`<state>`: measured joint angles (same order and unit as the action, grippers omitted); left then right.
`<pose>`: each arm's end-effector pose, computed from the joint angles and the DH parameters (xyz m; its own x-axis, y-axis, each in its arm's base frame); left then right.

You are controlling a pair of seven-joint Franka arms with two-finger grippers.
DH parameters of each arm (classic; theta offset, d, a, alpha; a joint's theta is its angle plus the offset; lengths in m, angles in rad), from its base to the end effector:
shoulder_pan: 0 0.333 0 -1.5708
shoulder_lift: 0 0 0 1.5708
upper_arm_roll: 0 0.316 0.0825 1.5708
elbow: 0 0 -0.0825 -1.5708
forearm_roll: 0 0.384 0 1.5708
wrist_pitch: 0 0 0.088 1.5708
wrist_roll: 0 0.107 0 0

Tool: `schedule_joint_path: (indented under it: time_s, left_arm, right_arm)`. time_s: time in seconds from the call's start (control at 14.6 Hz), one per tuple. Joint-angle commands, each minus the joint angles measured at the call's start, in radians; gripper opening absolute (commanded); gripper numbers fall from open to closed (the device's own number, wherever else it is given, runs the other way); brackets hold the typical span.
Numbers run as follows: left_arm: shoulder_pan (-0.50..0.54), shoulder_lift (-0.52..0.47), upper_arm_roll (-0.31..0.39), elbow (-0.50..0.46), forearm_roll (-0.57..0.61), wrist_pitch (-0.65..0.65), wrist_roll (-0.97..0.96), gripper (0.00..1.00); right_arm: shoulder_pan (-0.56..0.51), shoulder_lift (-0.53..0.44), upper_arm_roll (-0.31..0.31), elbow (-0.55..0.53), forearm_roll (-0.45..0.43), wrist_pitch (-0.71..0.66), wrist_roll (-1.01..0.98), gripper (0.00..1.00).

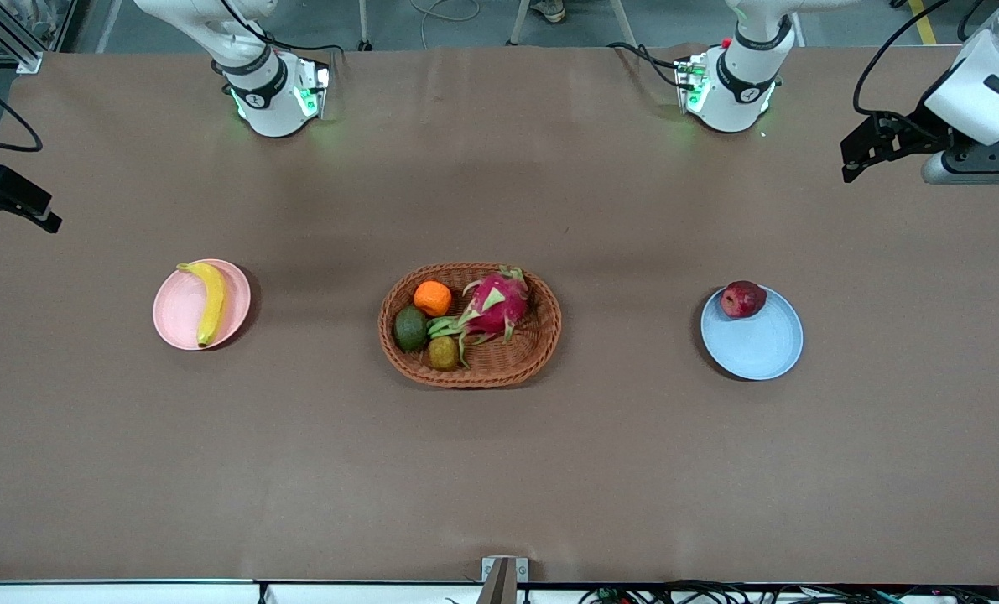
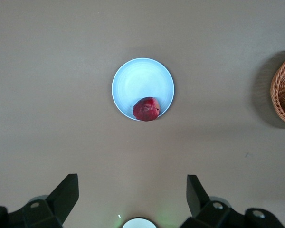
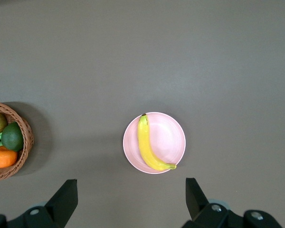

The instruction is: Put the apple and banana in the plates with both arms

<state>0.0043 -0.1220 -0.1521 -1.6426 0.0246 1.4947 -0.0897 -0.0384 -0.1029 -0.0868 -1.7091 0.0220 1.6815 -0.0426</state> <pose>0.5025 -0.0773 0.6484 0.9982 -0.0546 -0.0233 -0.0556 -0.9974 -0.0453 0.5280 -0.0667 0.6244 0.9935 -0.0848 0.0760 -0.0829 -0.9962 -0.0277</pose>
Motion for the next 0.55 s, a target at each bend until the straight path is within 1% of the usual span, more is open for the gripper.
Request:
schedule_joint_path:
  time_s: [0.0,0.48]
  left_arm:
    - [0.013,0.025,-0.003,0.044,-0.019,-0.001,0.018,1.0]
    - [0.01,0.028,-0.004,0.043,-0.04,-0.002,0.007,1.0]
  right_arm:
    - [0.006,-0.029,-0.007,-0.027,-0.019,0.014,0.009,1.0]
    - [0.011,-0.029,-0.005,-0.027,-0.019,0.015,0.007,1.0]
